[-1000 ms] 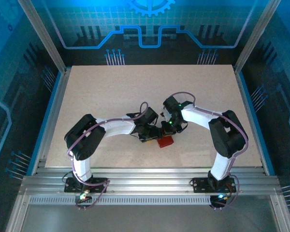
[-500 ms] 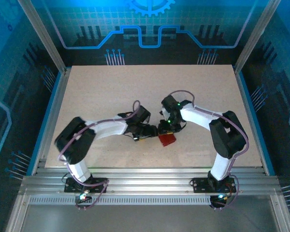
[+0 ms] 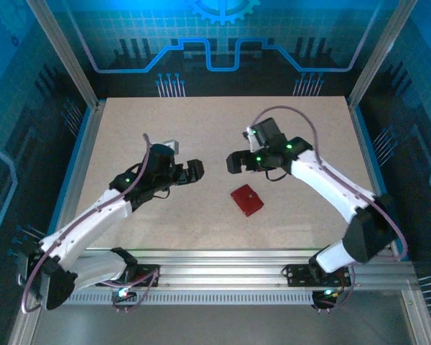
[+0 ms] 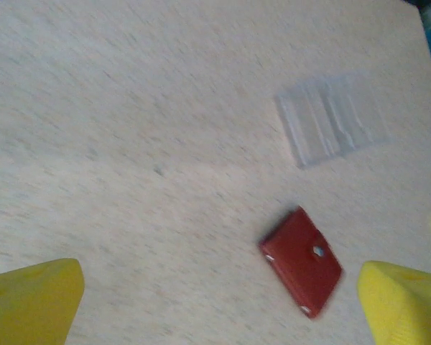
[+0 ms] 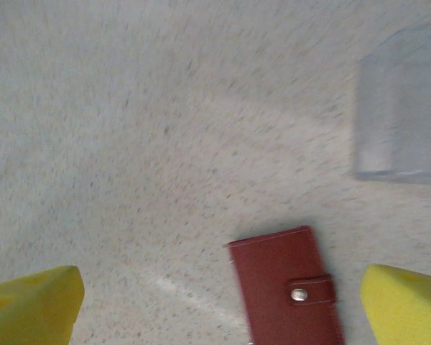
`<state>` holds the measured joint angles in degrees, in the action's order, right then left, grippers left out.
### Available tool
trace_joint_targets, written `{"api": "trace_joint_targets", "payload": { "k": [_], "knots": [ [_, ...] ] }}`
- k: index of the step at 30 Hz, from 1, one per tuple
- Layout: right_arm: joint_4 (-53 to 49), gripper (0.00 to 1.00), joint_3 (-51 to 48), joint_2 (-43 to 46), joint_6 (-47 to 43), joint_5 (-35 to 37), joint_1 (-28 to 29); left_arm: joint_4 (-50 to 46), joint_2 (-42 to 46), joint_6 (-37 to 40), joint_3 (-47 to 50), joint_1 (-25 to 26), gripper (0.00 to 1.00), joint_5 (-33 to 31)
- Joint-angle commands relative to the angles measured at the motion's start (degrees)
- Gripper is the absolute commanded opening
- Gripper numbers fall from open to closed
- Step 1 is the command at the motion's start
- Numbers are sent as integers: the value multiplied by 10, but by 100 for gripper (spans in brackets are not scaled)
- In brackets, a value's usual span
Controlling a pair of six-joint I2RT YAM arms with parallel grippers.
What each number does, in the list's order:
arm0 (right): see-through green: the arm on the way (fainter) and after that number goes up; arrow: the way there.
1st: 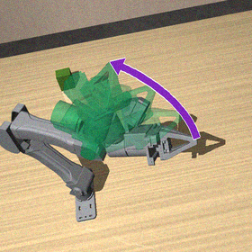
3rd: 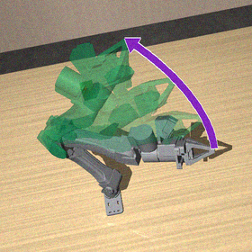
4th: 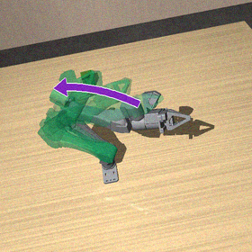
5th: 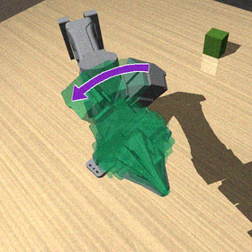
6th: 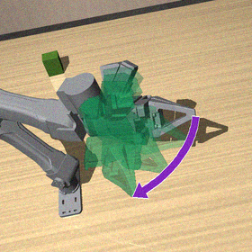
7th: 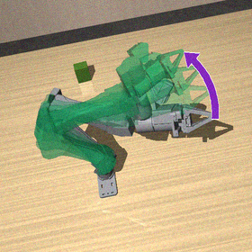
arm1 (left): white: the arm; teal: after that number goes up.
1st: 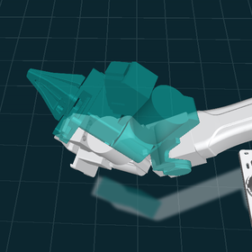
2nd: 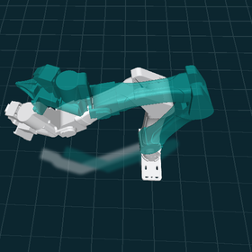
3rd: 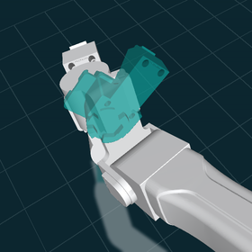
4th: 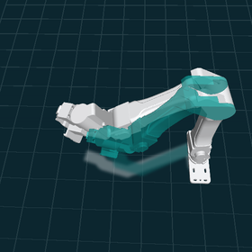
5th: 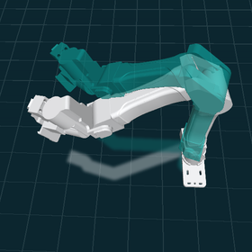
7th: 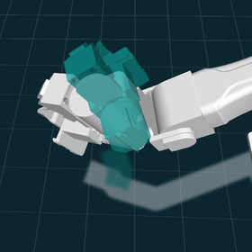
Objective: Put the credit cards into the card holder
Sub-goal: Reset both arms
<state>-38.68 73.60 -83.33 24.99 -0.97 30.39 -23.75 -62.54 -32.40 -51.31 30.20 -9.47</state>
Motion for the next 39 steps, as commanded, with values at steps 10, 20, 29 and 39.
{"api": "trace_joint_targets", "payload": {
  "k": [10, 20, 29, 39],
  "knots": [
    [92, 100, -157, 158, -1, 239, -168, 376, 104, 243, 259, -30, 99, -360],
    [483, 100, -428, 198, -153, 250, -228, 515, -58, 285, 269, -183, 99, -275],
    [712, 100, -497, 83, -181, 168, -263, 826, -213, 333, 342, -224, 99, -195],
    [842, 100, -502, -25, -243, 96, -260, 884, -268, 318, 352, -266, 99, -90]
  ]
}}
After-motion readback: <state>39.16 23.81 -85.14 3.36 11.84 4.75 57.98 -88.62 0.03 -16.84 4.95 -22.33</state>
